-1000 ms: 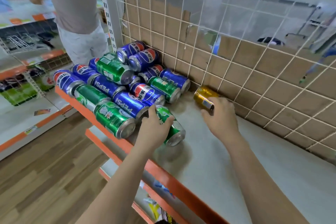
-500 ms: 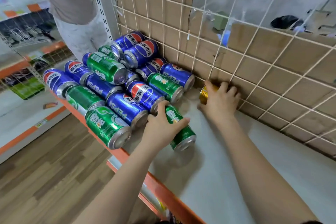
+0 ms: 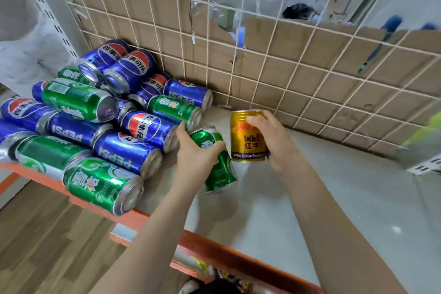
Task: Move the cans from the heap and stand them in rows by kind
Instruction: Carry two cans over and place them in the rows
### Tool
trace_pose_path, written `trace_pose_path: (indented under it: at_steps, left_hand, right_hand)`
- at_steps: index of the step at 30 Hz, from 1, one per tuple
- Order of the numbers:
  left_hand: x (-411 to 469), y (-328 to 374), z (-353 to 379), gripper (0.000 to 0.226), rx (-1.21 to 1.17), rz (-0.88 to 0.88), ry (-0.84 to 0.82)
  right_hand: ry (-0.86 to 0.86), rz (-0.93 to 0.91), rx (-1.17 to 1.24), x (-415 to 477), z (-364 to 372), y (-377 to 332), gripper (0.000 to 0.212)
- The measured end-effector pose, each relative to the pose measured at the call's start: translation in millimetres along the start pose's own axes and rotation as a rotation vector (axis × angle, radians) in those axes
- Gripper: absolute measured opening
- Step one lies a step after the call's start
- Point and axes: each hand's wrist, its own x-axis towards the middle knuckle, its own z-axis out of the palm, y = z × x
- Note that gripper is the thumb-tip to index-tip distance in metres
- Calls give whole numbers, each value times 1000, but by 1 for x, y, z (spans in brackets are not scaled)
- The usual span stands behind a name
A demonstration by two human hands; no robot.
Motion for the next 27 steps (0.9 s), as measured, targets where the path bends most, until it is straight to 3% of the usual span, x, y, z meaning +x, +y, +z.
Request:
trace_pose_path:
  at_steps: [3,7,8,11,15,18,23,27]
  left_hand:
    - [-1,10,3,75,-8,-22,-96]
    - [-15,31,13,26,-12,27,-365]
    - [-20,34,16,23,-15,45,-423]
    - [-38,40,28,28,-33,14,-582]
    - [-72,44,54,12,-40,-4,-868]
    - [-104,47,76,11,-41,28,-1011]
    - [-165,49,119,51,14,68,-1200]
    - [-229,41,163,49,79,174,-1287]
  right_hand:
    - [80,28,30,-28,-10,2,11]
    - [249,31,-57,-67,-15,8,8]
    - [293,33,-57,-78,-17,9,10]
    - [431,2,-40,-114,-27,12,23]
    - [623,-58,-32,-168,-49,14,41]
    - [760,-69,-32,-209,-68,16,68]
    - [948,-106,67,-274,-108,33,64]
    - [1045,-160,160,-332,-153,52,52]
